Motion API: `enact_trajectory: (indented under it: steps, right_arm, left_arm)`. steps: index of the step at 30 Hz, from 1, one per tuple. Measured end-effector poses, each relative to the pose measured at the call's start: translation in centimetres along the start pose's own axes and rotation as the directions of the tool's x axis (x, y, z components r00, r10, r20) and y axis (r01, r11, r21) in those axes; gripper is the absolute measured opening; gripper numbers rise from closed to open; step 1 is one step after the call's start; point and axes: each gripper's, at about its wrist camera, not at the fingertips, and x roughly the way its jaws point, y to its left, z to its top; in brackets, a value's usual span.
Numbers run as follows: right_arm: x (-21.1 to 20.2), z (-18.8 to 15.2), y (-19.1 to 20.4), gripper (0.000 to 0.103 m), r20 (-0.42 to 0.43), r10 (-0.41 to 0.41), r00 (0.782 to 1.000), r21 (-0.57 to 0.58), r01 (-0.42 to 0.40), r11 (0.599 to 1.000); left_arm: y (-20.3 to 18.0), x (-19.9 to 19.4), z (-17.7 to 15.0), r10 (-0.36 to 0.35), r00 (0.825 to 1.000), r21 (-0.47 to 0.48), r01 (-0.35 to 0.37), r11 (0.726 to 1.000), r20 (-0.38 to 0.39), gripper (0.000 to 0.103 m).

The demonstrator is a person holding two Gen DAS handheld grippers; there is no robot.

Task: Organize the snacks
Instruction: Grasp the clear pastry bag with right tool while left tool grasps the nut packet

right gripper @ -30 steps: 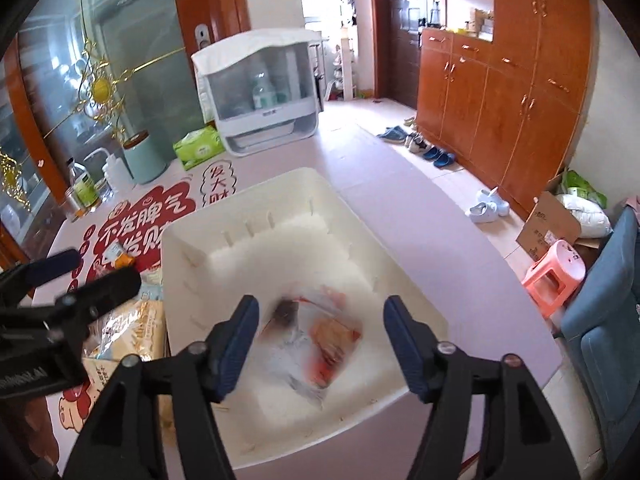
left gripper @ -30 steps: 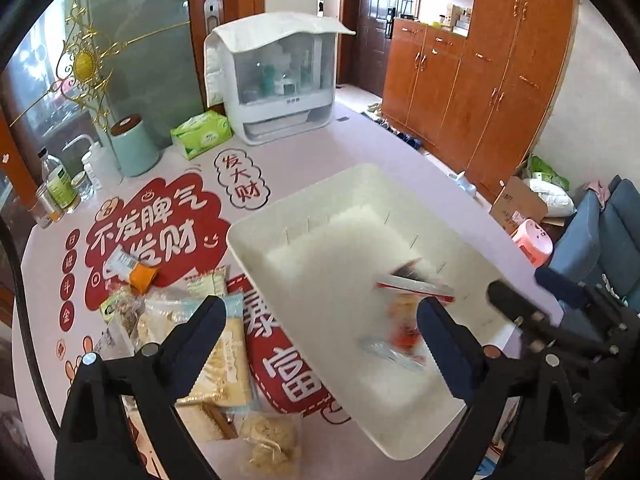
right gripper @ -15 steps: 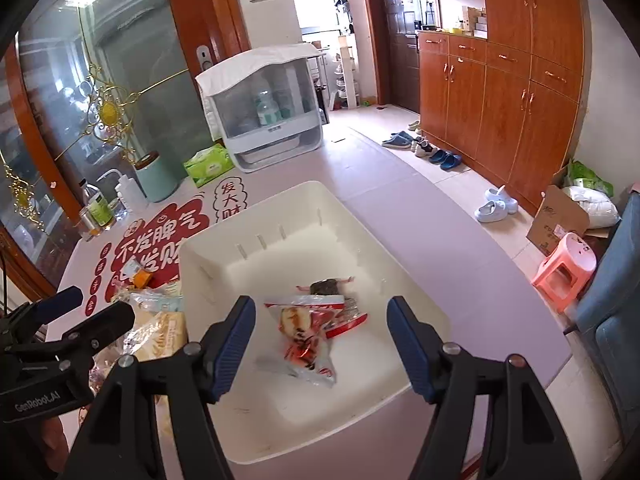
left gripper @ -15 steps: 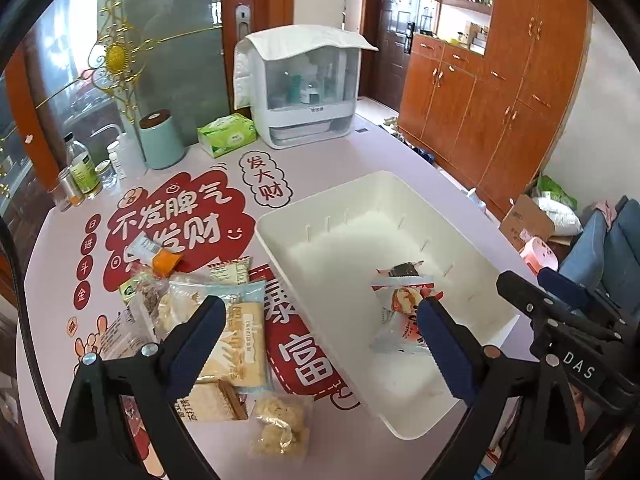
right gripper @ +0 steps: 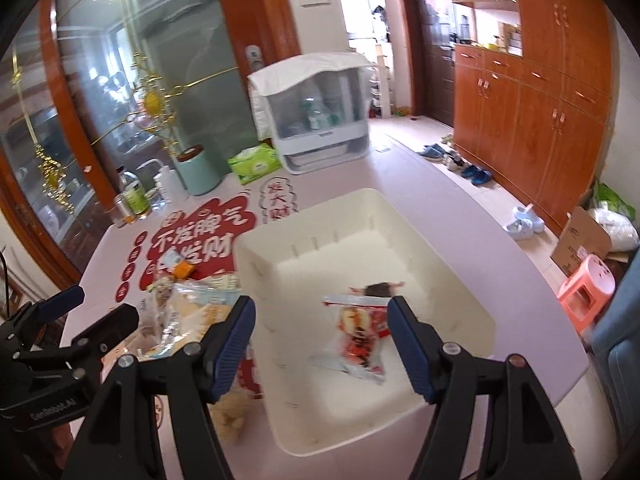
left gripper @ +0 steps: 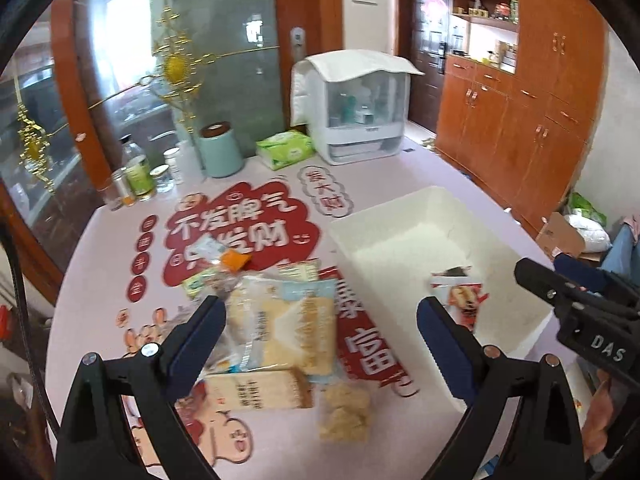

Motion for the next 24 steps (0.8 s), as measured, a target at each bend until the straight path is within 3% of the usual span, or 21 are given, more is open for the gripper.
enact_trajectory:
  steps: [8, 15, 20, 24]
  right_arm:
    - [-0.5, 0.0, 4.8, 0.069, 0.012, 0.085, 0.996, -0.088, -0.084, 0.993]
    - [1.0, -0.6, 8.1, 0.069, -0.037, 0.125, 0.991, -0.125, -0.129, 0.984]
    - [3.4, -2.0, 10.5, 0.069, -0.133, 0.133, 0.982, -0.153, -0.153, 0.976]
    - [5.4, -3.8, 11.9, 0.069, -0.229, 0.133, 0.964, -0.158, -0.171, 0.972]
  left_arm:
    - [5.8, -1.7, -0.5, 0.107, 0.994, -0.078, -0.105, 0.991, 0.023, 0.096]
    - [12.0, -2.9, -1.2, 0.234, 0.971, -0.156, -0.224, 0.962, 0.046, 0.096]
    - [16.3, -1.8, -3.3, 0.302, 0.953, -0.202, -0.3, 0.932, -0.021, 0.096]
    - [19.1, 0.7, -5.8, 0.302, 0.945, -0.216, -0.324, 0.921, -0.129, 0.096]
